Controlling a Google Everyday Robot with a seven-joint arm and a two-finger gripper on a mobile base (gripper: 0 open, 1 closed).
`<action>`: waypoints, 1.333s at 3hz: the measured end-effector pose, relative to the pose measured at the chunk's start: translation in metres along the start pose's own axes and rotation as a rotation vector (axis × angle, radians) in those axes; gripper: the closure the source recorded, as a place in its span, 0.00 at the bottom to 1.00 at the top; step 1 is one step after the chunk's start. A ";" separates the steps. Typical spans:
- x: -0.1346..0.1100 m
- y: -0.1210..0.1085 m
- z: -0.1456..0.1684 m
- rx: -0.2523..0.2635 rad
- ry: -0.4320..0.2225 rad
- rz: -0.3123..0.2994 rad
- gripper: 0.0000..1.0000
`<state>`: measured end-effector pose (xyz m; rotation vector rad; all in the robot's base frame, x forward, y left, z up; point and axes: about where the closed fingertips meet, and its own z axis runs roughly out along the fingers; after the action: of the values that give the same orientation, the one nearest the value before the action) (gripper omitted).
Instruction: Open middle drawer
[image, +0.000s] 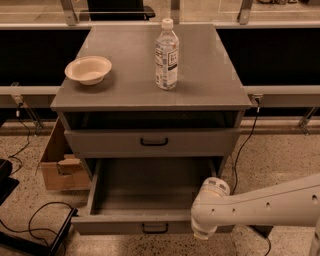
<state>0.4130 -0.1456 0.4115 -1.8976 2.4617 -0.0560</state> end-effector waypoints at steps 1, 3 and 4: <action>0.000 0.000 -0.003 0.000 0.000 0.000 0.89; 0.000 0.000 -0.005 0.000 0.000 0.000 1.00; 0.000 0.000 -0.005 0.000 0.000 0.000 1.00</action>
Offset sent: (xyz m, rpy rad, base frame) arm -0.2127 -0.0522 0.1057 -0.3124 -0.0439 -0.1918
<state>0.4130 -0.1456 0.4162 -1.8976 2.4617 -0.0561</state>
